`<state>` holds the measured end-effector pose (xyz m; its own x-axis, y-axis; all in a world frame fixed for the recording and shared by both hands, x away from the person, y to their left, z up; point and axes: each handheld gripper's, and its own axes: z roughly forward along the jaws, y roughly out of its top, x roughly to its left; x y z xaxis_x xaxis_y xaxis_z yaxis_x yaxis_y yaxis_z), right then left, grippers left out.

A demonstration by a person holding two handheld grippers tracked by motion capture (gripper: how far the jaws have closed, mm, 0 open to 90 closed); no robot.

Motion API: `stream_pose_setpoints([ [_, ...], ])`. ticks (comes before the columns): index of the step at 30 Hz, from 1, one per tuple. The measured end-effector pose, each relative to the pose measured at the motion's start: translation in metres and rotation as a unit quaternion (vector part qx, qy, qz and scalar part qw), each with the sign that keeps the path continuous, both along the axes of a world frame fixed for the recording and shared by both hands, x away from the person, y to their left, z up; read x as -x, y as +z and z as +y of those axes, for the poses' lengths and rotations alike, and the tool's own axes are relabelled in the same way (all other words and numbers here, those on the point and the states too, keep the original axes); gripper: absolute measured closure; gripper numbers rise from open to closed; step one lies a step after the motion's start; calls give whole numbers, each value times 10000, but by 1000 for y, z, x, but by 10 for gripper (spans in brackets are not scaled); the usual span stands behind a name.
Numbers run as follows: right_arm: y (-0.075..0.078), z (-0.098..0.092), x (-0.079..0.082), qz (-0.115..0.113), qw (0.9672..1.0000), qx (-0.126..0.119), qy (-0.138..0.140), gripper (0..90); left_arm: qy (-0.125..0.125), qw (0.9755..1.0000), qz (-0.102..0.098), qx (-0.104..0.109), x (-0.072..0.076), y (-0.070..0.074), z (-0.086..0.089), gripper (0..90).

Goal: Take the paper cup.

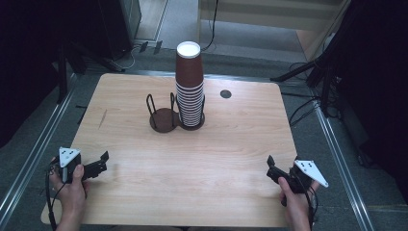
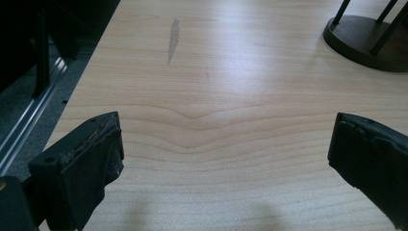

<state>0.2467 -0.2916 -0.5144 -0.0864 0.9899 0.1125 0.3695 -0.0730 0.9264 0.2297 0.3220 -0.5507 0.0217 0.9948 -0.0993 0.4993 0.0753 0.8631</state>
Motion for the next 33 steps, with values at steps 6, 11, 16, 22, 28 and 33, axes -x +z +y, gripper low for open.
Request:
stream_pose_setpoints([
  [6, 12, 19, -11, -35, 9999, 95, 114, 27, -173, 9998, 113, 9, -3, 0, -1, 0],
  [11, 21, 31, -22, -38, 9995, 224, 209, 39, -168, 9997, 99, -123, -3, 0, -3, 0],
  [16, 32, 44, -34, -39, 9989, 292, 353, 44, -143, 9995, 147, -232, -3, 0, -6, 0],
  [22, 55, 62, -54, -148, 9977, 363, 556, 50, -140, 9995, 164, -225, -4, 0, -5, 0],
  [28, 70, 83, -71, -275, 9961, 395, 736, 51, -145, 9996, 96, -240, -3, 0, -6, 0],
  [33, 76, 102, -80, -295, 9950, 394, 873, 50, -188, 9995, 90, -231, -3, 0, -6, 0],
])
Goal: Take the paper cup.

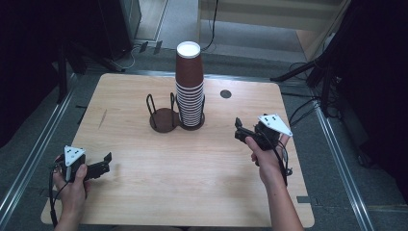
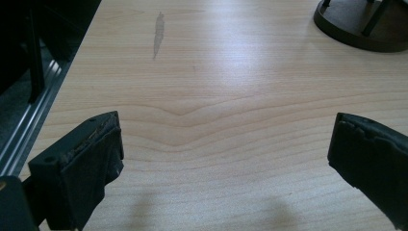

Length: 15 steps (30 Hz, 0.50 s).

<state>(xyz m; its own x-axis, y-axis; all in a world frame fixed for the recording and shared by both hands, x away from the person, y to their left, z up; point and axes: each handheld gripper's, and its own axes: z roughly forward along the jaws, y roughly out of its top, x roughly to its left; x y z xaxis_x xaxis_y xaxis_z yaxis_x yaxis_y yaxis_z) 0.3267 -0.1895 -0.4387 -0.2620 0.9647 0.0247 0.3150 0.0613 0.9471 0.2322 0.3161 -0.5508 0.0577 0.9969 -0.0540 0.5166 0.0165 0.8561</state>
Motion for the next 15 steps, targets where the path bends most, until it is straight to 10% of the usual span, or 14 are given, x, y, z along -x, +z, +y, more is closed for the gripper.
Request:
stream_pose_setpoints([
  [15, 4, 42, -15, -33, 9996, -14, 292, 50, -42, 10000, 49, 18, -1, 0, 0, 0],
])
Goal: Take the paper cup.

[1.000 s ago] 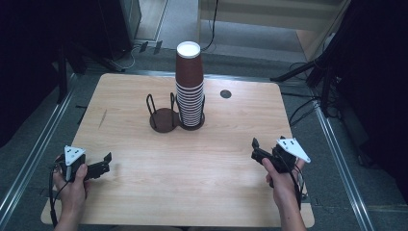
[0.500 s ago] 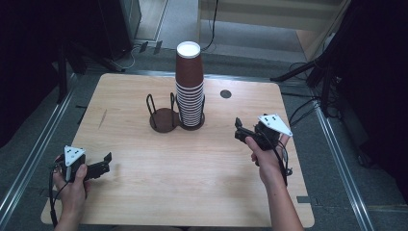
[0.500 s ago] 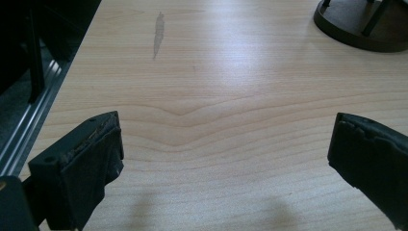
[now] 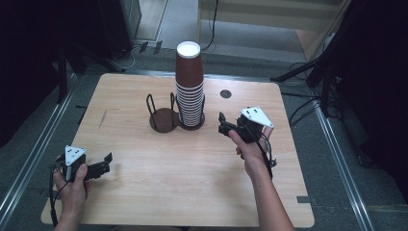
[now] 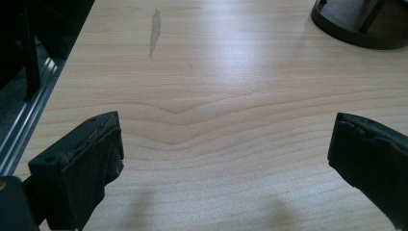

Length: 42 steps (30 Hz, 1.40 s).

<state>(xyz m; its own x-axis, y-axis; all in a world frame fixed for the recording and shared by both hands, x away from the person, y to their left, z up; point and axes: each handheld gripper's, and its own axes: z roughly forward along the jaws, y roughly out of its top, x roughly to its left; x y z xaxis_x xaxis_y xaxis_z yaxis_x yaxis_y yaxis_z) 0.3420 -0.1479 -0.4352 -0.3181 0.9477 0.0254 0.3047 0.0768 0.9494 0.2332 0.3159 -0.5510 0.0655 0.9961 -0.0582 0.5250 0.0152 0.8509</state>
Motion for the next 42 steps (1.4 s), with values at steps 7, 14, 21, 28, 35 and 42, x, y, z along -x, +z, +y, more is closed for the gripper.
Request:
stream_pose_setpoints([
  [7, 7, 13, -6, -60, 9999, -21, 90, 49, -2, 10000, 29, -34, 0, 0, 0, 0],
  [14, 15, 35, -13, -117, 9997, -30, 234, 47, -6, 10000, 55, 66, -1, 0, 1, 0],
  [21, 23, 48, -20, -153, 9995, -61, 285, 43, 14, 9998, 156, 97, -3, 0, 3, 0],
  [28, 29, 60, -25, -173, 9993, -99, 326, 42, 25, 9998, 190, 60, -6, 0, 3, 0],
  [35, 37, 71, -30, -230, 9987, -248, 393, 42, 65, 9996, 274, 59, -9, -1, 2, 0],
  [42, 44, 83, -34, -318, 9981, -223, 472, 35, 56, 9995, 301, 32, -11, -1, 1, 0],
])
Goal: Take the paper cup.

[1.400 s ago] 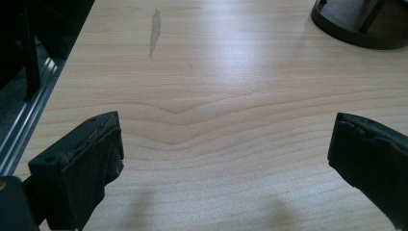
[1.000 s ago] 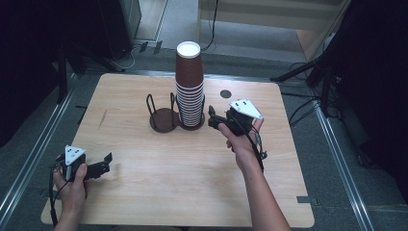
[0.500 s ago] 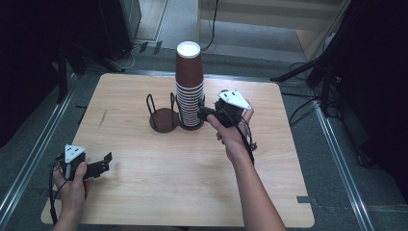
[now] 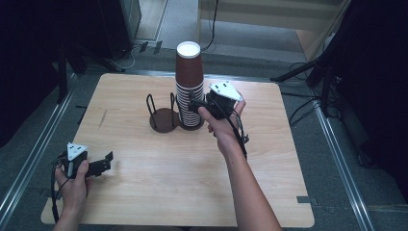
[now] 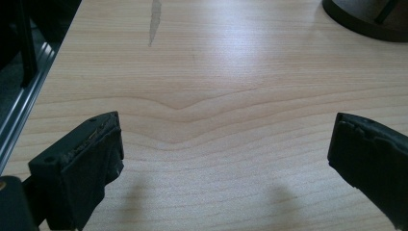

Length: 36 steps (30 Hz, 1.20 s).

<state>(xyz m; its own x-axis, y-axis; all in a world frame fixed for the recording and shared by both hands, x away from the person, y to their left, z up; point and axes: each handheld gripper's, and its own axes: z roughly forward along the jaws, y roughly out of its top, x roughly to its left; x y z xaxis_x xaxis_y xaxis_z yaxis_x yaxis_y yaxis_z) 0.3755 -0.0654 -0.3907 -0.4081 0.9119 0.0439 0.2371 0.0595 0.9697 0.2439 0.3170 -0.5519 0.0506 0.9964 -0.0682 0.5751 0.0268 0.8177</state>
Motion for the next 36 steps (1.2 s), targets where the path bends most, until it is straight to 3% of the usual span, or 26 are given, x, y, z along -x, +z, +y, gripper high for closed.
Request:
stream_pose_setpoints([
  [14, 12, 19, -11, -53, 10000, 14, 72, 14, -42, 10000, 50, -18, -1, 0, -1, 0],
  [36, 18, 39, -35, -75, 10000, -21, -21, 0, -25, 10000, 52, -81, 0, 0, -2, 28],
])
